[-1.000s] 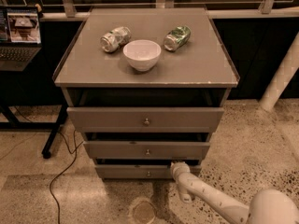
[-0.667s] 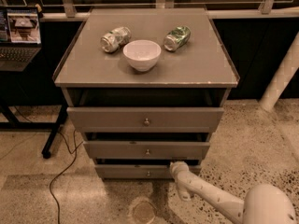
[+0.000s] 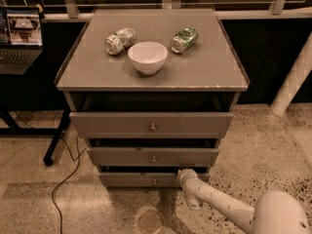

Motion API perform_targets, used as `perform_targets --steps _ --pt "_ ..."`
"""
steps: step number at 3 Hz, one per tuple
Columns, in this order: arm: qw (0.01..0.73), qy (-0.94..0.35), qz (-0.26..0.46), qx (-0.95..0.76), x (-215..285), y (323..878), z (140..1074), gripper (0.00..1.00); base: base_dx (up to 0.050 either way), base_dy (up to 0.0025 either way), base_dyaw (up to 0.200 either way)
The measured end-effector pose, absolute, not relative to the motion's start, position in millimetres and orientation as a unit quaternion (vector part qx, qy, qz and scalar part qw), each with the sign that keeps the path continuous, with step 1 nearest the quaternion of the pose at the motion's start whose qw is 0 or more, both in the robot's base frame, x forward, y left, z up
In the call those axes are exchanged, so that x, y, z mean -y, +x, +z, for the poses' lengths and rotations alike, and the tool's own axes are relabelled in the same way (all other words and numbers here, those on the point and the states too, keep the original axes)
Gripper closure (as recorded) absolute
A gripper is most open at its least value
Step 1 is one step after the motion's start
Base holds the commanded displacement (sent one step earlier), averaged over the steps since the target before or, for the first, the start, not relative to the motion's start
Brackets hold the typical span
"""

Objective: Open bottom drawer

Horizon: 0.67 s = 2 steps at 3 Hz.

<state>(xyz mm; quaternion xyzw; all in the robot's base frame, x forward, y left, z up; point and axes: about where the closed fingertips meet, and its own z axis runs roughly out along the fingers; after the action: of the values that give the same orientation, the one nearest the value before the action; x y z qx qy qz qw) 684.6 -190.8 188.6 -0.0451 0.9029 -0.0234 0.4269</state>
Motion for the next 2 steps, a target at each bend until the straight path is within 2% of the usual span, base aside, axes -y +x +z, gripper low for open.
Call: perform_targets --steps 2 --pt "0.422 -0.047 -0.021 -0.905 196.9 679.8 195.1 1.00 0.000 0.00000 0.000"
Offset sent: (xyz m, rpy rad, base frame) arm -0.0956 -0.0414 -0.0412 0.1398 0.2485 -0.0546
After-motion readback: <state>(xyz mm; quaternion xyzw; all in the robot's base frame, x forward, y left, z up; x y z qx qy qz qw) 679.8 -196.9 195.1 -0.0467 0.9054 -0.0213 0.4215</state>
